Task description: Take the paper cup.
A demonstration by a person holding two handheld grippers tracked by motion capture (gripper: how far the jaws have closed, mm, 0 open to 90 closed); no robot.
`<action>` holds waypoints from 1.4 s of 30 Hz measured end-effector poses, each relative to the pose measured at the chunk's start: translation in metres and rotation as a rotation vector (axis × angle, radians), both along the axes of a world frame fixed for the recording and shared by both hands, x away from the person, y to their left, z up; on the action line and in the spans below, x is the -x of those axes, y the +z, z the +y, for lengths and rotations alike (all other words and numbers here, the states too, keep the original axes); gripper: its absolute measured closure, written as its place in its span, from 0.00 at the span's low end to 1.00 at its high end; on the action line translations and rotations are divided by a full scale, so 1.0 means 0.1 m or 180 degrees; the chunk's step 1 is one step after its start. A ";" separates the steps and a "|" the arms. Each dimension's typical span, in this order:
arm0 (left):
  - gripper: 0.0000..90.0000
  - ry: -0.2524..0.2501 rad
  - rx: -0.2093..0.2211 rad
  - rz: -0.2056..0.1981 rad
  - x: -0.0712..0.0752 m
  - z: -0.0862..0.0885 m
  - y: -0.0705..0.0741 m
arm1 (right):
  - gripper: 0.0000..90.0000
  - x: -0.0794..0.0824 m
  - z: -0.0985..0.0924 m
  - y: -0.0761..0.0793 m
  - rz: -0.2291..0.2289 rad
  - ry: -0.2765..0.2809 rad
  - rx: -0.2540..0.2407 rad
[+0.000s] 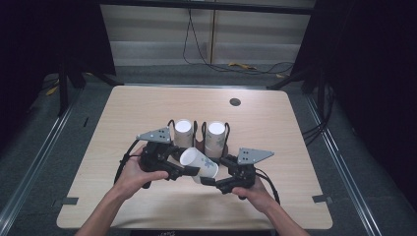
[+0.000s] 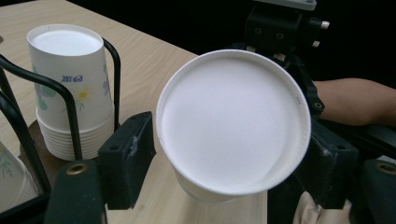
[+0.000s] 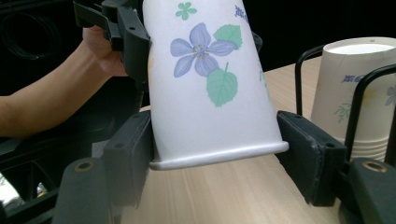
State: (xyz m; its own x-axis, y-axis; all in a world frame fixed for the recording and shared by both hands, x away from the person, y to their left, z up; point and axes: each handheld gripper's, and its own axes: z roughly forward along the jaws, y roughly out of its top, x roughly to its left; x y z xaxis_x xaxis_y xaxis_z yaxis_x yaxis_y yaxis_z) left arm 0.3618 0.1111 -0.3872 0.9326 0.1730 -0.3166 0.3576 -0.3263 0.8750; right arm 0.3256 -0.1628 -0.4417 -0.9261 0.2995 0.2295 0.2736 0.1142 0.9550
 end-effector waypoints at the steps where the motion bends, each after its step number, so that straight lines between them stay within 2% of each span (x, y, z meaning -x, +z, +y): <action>1: 0.28 -0.0001 0.0001 -0.0014 0.00 0.00 0.00 | 0.34 0.00 0.00 0.00 0.0002 0.0000 0.0003; 9: 0.22 0.0078 -0.0048 -0.0050 -0.01 0.03 0.01 | 0.35 0.00 -0.02 0.01 -0.0004 -0.0008 0.0093; 16: 0.21 0.0108 -0.0104 -0.0088 -0.01 0.04 -0.01 | 0.36 0.01 -0.02 0.02 -0.0018 -0.0019 0.0274; 19: 0.21 0.0131 -0.0109 -0.0095 -0.02 0.05 -0.02 | 0.36 0.01 -0.04 0.04 -0.0036 -0.0054 0.0363; 22: 0.21 0.0115 -0.0163 -0.0119 -0.01 0.05 -0.04 | 0.36 0.00 -0.06 0.04 0.0007 -0.0077 0.0473; 26: 0.21 0.0044 -0.0227 -0.0229 -0.01 0.03 -0.07 | 0.37 0.02 -0.09 0.06 0.0021 -0.0058 0.0588; 28: 0.18 0.0081 -0.0266 -0.0298 0.00 0.02 -0.08 | 0.37 0.02 -0.08 0.06 0.0023 -0.0045 0.0669; 31: 0.18 0.0056 -0.0322 -0.0244 0.02 0.01 -0.11 | 0.37 0.02 -0.07 0.07 -0.0005 -0.0047 0.0787; 36: 0.18 0.0093 -0.0447 -0.0301 0.03 0.00 -0.18 | 0.37 0.01 -0.07 0.10 -0.0036 -0.0045 0.0984; 38: 0.18 0.0174 -0.0454 -0.0311 0.03 0.00 -0.18 | 0.37 0.01 -0.07 0.12 -0.0062 -0.0052 0.1056; 42: 0.18 0.0178 -0.0481 -0.0318 0.03 0.00 -0.19 | 0.38 -0.01 -0.07 0.16 -0.0119 -0.0054 0.1164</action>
